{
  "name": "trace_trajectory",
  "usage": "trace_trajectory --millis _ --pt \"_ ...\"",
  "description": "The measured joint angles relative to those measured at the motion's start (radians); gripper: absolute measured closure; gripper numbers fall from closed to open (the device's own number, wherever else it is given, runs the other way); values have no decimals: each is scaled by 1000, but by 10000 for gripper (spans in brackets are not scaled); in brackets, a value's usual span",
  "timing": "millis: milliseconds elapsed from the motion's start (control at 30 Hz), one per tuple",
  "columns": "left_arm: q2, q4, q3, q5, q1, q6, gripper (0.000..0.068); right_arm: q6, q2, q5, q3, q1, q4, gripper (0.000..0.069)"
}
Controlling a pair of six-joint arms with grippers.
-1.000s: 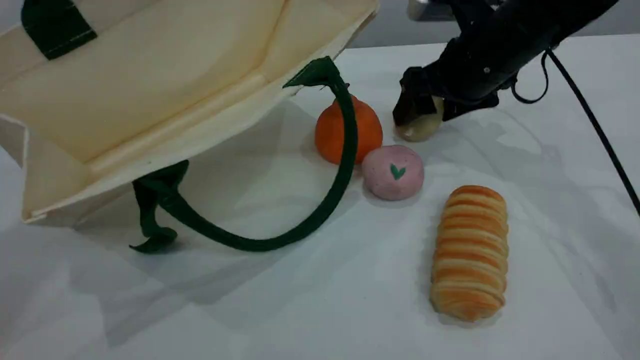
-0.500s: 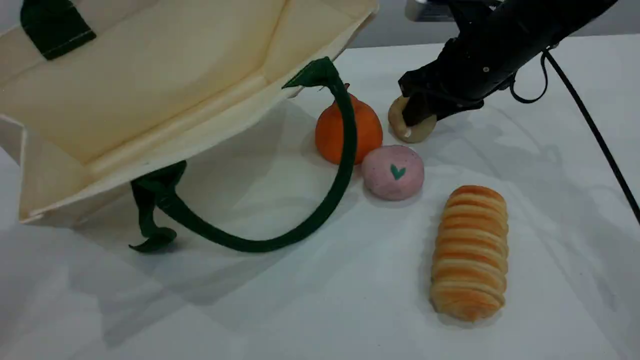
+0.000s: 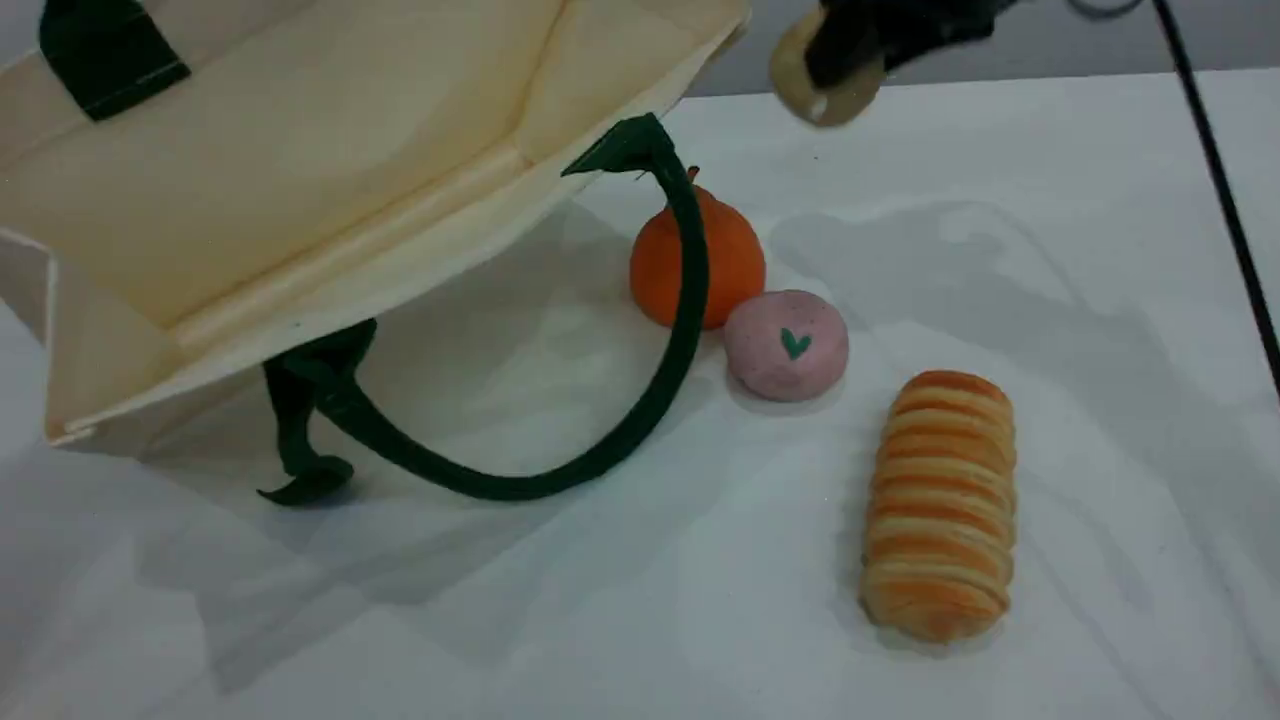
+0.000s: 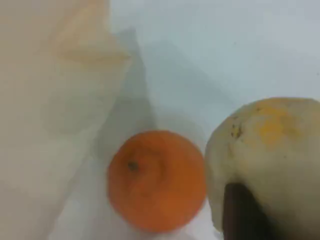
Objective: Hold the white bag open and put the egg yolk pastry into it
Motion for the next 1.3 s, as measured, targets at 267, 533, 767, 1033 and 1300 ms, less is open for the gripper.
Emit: trace_trajectory --millis 267,533,767,1033,1300 --pt "0 0 0 0 0 0 584 299 -187 141 68 -71 -284 463" --pt "0 0 0 0 0 0 584 296 -426 159 203 -67 -196 464" --pt "0 0 0 0 0 0 584 80 -616 156 380 -34 76 464" --pt "0 -8 0 0 0 1 584 -83 -636 123 414 152 235 464" --pt "0 -42 0 0 0 0 584 -88 -567 -21 411 334 242 464"
